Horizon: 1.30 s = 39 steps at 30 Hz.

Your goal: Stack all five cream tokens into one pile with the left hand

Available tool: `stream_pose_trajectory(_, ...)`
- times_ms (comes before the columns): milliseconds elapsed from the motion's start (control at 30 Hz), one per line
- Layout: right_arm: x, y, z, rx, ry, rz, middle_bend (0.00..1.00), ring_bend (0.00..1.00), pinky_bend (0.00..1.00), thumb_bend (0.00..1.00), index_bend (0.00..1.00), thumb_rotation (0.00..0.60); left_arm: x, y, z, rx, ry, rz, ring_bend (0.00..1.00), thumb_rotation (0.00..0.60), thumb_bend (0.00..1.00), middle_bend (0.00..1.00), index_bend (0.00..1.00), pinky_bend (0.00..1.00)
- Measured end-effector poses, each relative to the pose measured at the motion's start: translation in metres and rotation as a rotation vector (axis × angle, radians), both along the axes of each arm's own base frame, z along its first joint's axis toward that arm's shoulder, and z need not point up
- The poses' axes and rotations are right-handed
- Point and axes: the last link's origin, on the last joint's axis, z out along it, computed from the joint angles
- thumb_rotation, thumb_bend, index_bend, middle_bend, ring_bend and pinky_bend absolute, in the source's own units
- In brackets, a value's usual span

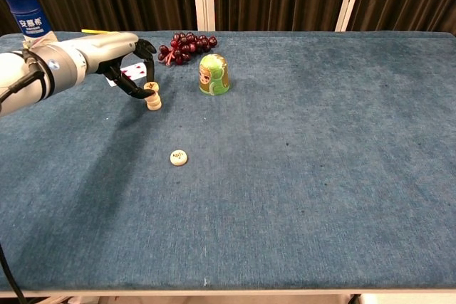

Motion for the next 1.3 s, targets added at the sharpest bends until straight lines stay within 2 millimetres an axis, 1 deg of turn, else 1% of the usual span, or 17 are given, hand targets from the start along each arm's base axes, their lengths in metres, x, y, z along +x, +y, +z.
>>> stream_pose_trajectory(400, 0.0, 0.001, 0.0, 0.0, -0.001, -0.002, 0.0, 0.0, 0.0, 0.06, 0.0, 0.6, -0.001, 0.0, 0.0, -0.005, 0.007, 0.007, 0.0, 0.565, 0.32, 0.05, 0.44, 0.0)
stream_pose_trajectory(667, -0.001, 0.001, 0.0, -0.001, -0.002, -0.005, 0.0, 0.0, 0.0, 0.06, 0.0, 0.6, -0.002, -0.001, 0.0, -0.006, 0.011, 0.009, 0.0, 0.562, 0.32, 0.05, 0.43, 0.0)
stream_pose_trajectory(867, -0.001, 0.001, 0.002, -0.005, -0.002, -0.004, 0.0, 0.0, 0.0, 0.06, 0.0, 0.6, 0.004, -0.007, 0.005, 0.003, -0.016, -0.025, 0.0, 0.566, 0.31, 0.05, 0.41, 0.0)
stream_pose_trajectory(967, -0.001, 0.0, 0.001, -0.002, -0.002, 0.0, 0.0, 0.0, 0.0, 0.06, 0.0, 0.6, 0.011, -0.016, 0.009, 0.013, -0.031, -0.082, 0.0, 0.563, 0.27, 0.05, 0.41, 0.0)
stream_pose_trajectory(1067, 0.0, 0.0, 0.0, 0.001, -0.002, 0.003, 0.0, 0.0, 0.0, 0.06, 0.0, 0.6, 0.018, -0.029, 0.012, 0.017, -0.039, -0.165, 0.0, 0.565, 0.23, 0.05, 0.41, 0.0)
stream_pose_trajectory(1167, 0.0, 0.0, 0.0, 0.002, -0.003, 0.006, 0.0, 0.0, 0.0, 0.06, 0.0, 0.6, 0.025, -0.046, 0.012, 0.009, -0.034, -0.265, 0.0, 0.563, 0.2, 0.05, 0.41, 0.0)
stream_pose_trajectory(1300, 0.0, 0.003, 0.0, -0.002, -0.004, 0.009, 0.0, 0.0, 0.0, 0.06, 0.0, 0.6, 0.029, -0.075, 0.003, -0.045, -0.019, -0.384, 0.0, 0.564, 0.2, 0.04, 0.41, 0.0)
